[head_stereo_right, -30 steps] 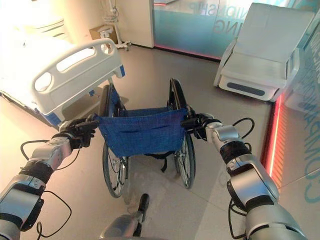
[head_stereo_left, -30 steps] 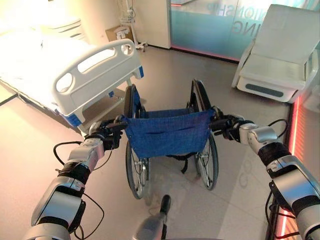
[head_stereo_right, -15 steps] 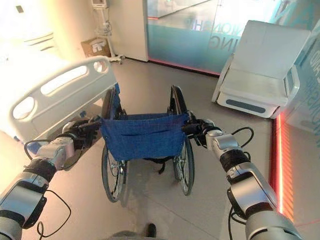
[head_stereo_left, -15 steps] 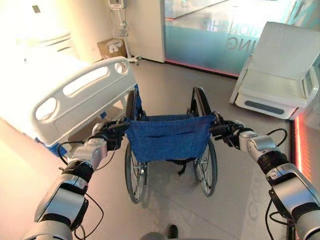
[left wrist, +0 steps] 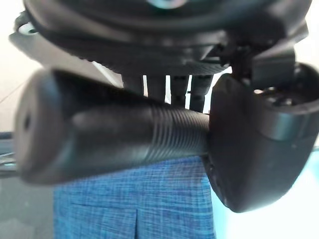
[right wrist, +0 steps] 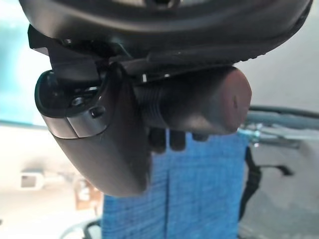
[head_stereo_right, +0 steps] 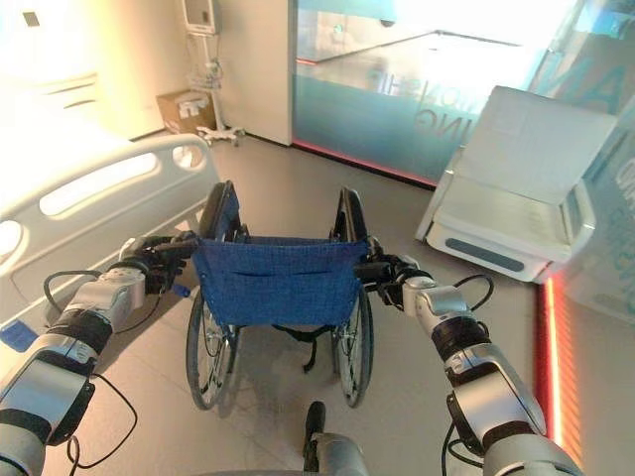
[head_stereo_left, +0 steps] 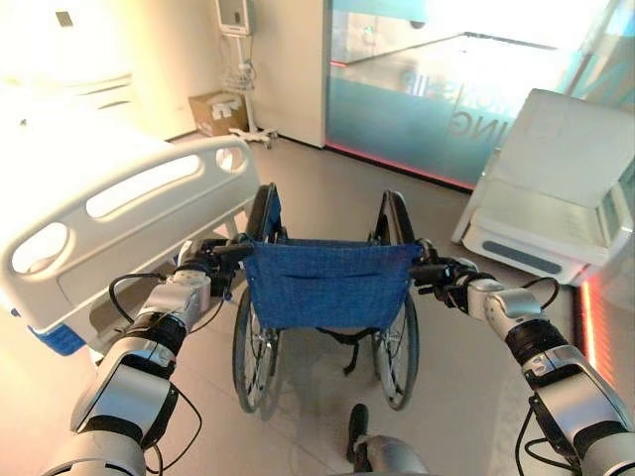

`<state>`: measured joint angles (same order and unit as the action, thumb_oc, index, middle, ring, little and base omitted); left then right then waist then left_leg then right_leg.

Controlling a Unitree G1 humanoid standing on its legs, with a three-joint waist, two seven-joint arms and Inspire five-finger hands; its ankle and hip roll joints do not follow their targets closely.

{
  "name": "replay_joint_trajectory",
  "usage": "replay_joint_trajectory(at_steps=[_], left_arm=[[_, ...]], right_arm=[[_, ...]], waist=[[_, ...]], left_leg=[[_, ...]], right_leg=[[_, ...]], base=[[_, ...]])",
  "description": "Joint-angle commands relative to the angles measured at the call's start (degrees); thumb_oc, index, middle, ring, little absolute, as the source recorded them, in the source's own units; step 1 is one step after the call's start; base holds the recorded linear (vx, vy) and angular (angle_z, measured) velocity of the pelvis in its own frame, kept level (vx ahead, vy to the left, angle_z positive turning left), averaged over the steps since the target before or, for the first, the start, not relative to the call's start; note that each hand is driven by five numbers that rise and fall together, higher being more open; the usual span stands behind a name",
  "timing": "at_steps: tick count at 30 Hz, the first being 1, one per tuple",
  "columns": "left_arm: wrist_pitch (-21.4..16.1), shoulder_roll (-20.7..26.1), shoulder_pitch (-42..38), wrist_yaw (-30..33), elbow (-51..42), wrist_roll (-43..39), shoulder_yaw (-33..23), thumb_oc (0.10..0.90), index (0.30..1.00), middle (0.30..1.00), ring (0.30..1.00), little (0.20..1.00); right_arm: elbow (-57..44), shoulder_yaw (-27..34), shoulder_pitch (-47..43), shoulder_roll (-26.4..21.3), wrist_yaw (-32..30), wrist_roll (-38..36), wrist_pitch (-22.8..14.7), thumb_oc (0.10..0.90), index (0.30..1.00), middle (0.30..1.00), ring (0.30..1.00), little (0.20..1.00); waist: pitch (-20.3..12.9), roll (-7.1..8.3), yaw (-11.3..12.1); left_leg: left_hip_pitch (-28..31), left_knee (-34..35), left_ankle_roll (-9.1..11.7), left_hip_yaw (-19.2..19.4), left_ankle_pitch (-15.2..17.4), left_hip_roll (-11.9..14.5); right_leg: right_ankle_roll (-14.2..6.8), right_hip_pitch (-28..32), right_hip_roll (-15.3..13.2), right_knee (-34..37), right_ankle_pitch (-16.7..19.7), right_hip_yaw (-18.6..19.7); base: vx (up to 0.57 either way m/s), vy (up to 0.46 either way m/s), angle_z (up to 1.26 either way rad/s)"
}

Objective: Push the wheelchair next to the bed

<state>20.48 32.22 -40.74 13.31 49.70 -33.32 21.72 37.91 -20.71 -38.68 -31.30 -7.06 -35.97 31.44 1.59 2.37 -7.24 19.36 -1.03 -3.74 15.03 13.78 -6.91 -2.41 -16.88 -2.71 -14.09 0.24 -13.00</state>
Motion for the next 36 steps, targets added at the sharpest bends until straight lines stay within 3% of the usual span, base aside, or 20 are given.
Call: replay_joint_trajectory(at_steps=[1, 2, 3, 5, 6, 8, 11, 12, 14, 15, 17, 22, 25, 26, 27, 30, 33, 36], left_arm=[[-4.93, -3.07, -9.99, -5.65, -0.42, -0.7, 0.63, 0.4, 0.3, 0.3, 0.3, 0.3], [-4.95, -3.0, -9.83, -4.63, -0.67, -0.91, 0.33, 0.4, 0.3, 0.3, 0.3, 0.3], [-5.25, -2.48, -8.8, -3.04, -1.78, -2.21, 0.0, 0.4, 0.3, 0.3, 0.3, 0.3], [-5.28, -1.78, -7.97, -2.34, -2.68, -3.08, -0.38, 0.4, 0.3, 0.3, 0.3, 0.3], [-4.87, -0.47, -7.1, -2.38, -4.07, -3.61, -1.27, 0.4, 0.3, 0.3, 0.3, 0.3], [-4.68, 0.13, -6.89, -2.65, -4.59, -3.64, -1.67, 0.4, 0.3, 0.3, 0.3, 0.3], [-5.69, 2.26, -6.54, -3.98, -4.49, -5.21, -2.09, 0.4, 0.3, 0.3, 0.3, 0.3], [-6.27, 2.97, -6.24, -4.26, -4.24, -6.03, -2.14, 0.4, 0.3, 0.3, 0.3, 0.3], [-6.36, 3.6, -5.87, -4.48, -4.47, -6.32, -2.08, 0.4, 0.3, 0.3, 0.3, 0.3], [-6.37, 4.22, -5.44, -4.69, -5.07, -6.76, -1.92, 0.4, 0.3, 0.3, 0.3, 0.3], [-6.06, 4.62, -5.03, -4.98, -5.74, -6.71, -2.11, 0.4, 0.3, 0.3, 0.3, 0.3], [-4.96, 6.2, -5.78, -6.43, -4.26, -6.19, -2.92, 0.4, 0.3, 0.3, 0.3, 0.3], [-6.04, 5.16, -6.55, -6.04, -2.35, -6.11, -2.23, 0.4, 0.3, 0.3, 0.3, 0.3], [-6.19, 4.65, -6.7, -6.07, -2.11, -5.95, -1.94, 0.4, 0.3, 0.3, 0.3, 0.3], [-6.49, 3.48, -7.0, -5.65, -2.04, -5.2, -1.47, 0.4, 0.3, 0.3, 0.3, 0.3], [-6.73, 2.46, -7.34, -5.33, -1.76, -4.63, -1.07, 0.4, 0.3, 0.3, 0.3, 0.3], [-6.47, 0.56, -7.36, -4.43, -2.02, -3.96, -1.4, 0.4, 0.3, 0.3, 0.3, 0.3], [-5.99, -0.15, -7.01, -4.17, -2.37, -3.15, -2.27, 0.4, 0.3, 0.3, 0.3, 0.3]], right_arm=[[-1.17, -2.59, -1.32, 3.15, 4.65, -0.56, -6.19, 0.4, 0.3, 0.3, 0.3, 0.3], [-2.36, -3.01, -1.14, 3.82, 3.89, -0.68, -5.82, 0.4, 0.3, 0.3, 0.3, 0.3], [-4.32, -3.4, -0.19, 4.34, 3.01, -0.8, -5.86, 0.4, 0.3, 0.3, 0.3, 0.3], [-5.8, -3.56, 0.53, 4.39, 2.89, -0.79, -5.77, 0.4, 0.3, 0.3, 0.3, 0.3], [-7.93, -3.64, 0.89, 4.04, 2.12, -1.29, -4.89, 0.4, 0.3, 0.3, 0.3, 0.3], [-8.08, -3.65, 0.71, 4.17, 2.0, -1.16, -4.83, 0.4, 0.3, 0.3, 0.3, 0.3], [-7.15, -5.24, -1.74, 5.52, 0.11, -1.68, -4.74, 0.4, 0.3, 0.3, 0.3, 0.3], [-6.86, -6.36, -3.1, 6.14, -1.35, -2.56, -4.53, 0.4, 0.3, 0.3, 0.3, 0.3], [-6.77, -6.77, -3.33, 6.21, -2.06, -2.91, -4.69, 0.4, 0.3, 0.3, 0.3, 0.3], [-7.05, -6.98, -2.89, 6.03, -2.55, -3.05, -5.01, 0.4, 0.3, 0.3, 0.3, 0.3], [-7.45, -6.73, -1.92, 5.65, -2.56, -2.98, -5.35, 0.4, 0.3, 0.3, 0.3, 0.3], [-7.09, -5.37, -0.2, 5.05, -0.61, -1.42, -5.7, 0.4, 0.3, 0.3, 0.3, 0.3], [-7.68, -3.81, 3.41, 5.15, 0.35, -0.02, -7.08, 0.4, 0.3, 0.3, 0.3, 0.3], [-7.7, -3.52, 4.37, 5.31, -0.02, -0.08, -7.83, 0.4, 0.3, 0.3, 0.3, 0.3], [-7.64, -3.03, 5.08, 5.91, -0.91, -0.09, -8.43, 0.4, 0.3, 0.3, 0.3, 0.3], [-7.91, -2.65, 5.69, 6.45, -1.54, 0.44, -8.47, 0.4, 0.3, 0.3, 0.3, 0.3], [-8.73, -1.86, 7.0, 6.96, -2.06, 0.32, -8.21, 0.4, 0.3, 0.3, 0.3, 0.3], [-8.62, -1.27, 6.83, 7.2, -1.34, 1.17, -7.35, 0.4, 0.3, 0.3, 0.3, 0.3]], waist=[[1.14, -1.45, -0.26], [0.99, -0.83, -0.29], [1.54, -0.4, 0.44], [1.94, -0.23, 1.02], [3.07, 0.12, 2.1], [3.65, 0.4, 2.79], [5.26, -0.14, 4.91], [5.66, -1.19, 6.13], [5.58, -1.8, 7.23], [5.41, -1.82, 8.45], [5.05, -1.92, 9.09], [2.96, -2.07, 9.96], [2.11, -2.1, 9.86], [1.85, -1.82, 9.92], [1.54, -1.3, 9.91], [1.1, -1.05, 9.81], [0.21, -1.72, 9.04], [-0.03, -2.13, 8.81]], left_leg=[[-8.34, -22.0, 6.5, -11.89, -16.19, -1.78], [-11.03, -28.67, 8.09, -9.61, -20.63, -0.92], [-16.32, -41.27, 9.66, -8.57, -23.25, -0.22], [-20.13, -47.28, 10.44, -8.11, -24.19, -0.16], [-26.21, -50.19, 10.58, -7.34, -24.11, 2.05], [-28.22, -48.41, 10.07, -7.53, -23.74, 3.19], [-28.86, -32.52, 8.39, -8.25, -23.28, 5.96], [-30.21, -19.95, 8.25, -9.78, -24.79, 5.96], [-31.6, -10.82, 8.33, -11.5, -26.34, 6.19], [-32.92, -0.9, 8.61, -12.48, -27.93, 6.43], [-34.07, 2.79, 8.79, -12.41, -28.66, 7.06], [-32.95, 2.51, 7.78, -12.84, -27.42, 7.57], [-30.4, -0.71, 6.05, -13.51, -23.79, 6.22], [-30.19, -1.64, 5.42, -13.54, -22.95, 5.55], [-29.79, -2.72, 4.12, -13.5, -21.89, 4.14], [-28.95, -3.03, 2.91, -12.93, -21.08, 2.85], [-25.32, -1.68, 1.5, -10.33, -19.47, 1.84], [-22.75, -0.36, 1.13, -9.13, -18.76, 1.71]], right_leg=[[1.0, 7.3, 3.25, 15.36, 11.31, 0.55], [2.02, 9.33, 2.18, 14.75, 9.99, 0.17], [3.14, 12.35, 1.3, 13.72, 8.23, 0.44], [3.59, 13.77, 0.72, 12.63, 6.95, 0.15], [4.01, 16.24, 0.25, 11.64, 5.59, 0.2], [3.97, 17.4, 0.01, 11.45, 5.12, 0.89], [4.18, 20.02, 1.25, 10.11, 2.22, 4.79], [4.17, 21.19, 2.99, 9.2, 0.68, 7.98], [3.92, 22.3, 3.92, 9.42, 0.18, 9.91], [3.43, 25.29, 4.06, 10.56, -0.74, 11.8], [3.24, 27.04, 4.06, 10.96, -1.37, 12.96], [1.16, 30.86, 0.69, 11.04, -4.94, 12.83], [-0.79, 31.68, -2.79, 9.0, -6.25, 9.73], [-1.5, 31.45, -3.91, 7.71, -5.51, 9.07], [-2.61, 30.2, -5.89, 3.51, -1.93, 8.37], [-2.81, 28.79, -7.85, -1.23, 2.31, 7.69], [-2.61, 24.45, -10.69, -11.52, 7.85, 5.44], [-2.13, 22.46, -11.95, -10.48, 7.74, 3.62]], base=[[0.41, -0.207, 0.12], [0.39, -0.213, -0.24], [0.37, -0.196, -0.65], [0.34, -0.106, -0.84], [0.39, -0.06, -0.7], [0.3, 0.0, -0.6], [0.41, 0.143, -0.26], [0.57, 0.286, -0.59], [0.52, 0.26, -0.66], [0.38, 0.177, -0.57], [0.44, 0.218, -0.49], [0.45, 0.332, -0.46], [0.32, 0.318, -0.78], [0.35, 0.394, -0.99], [0.29, 0.338, -0.97], [0.24, 0.287, -0.6], [0.3, 0.355, -0.09], [0.19, 0.163, -0.16]])
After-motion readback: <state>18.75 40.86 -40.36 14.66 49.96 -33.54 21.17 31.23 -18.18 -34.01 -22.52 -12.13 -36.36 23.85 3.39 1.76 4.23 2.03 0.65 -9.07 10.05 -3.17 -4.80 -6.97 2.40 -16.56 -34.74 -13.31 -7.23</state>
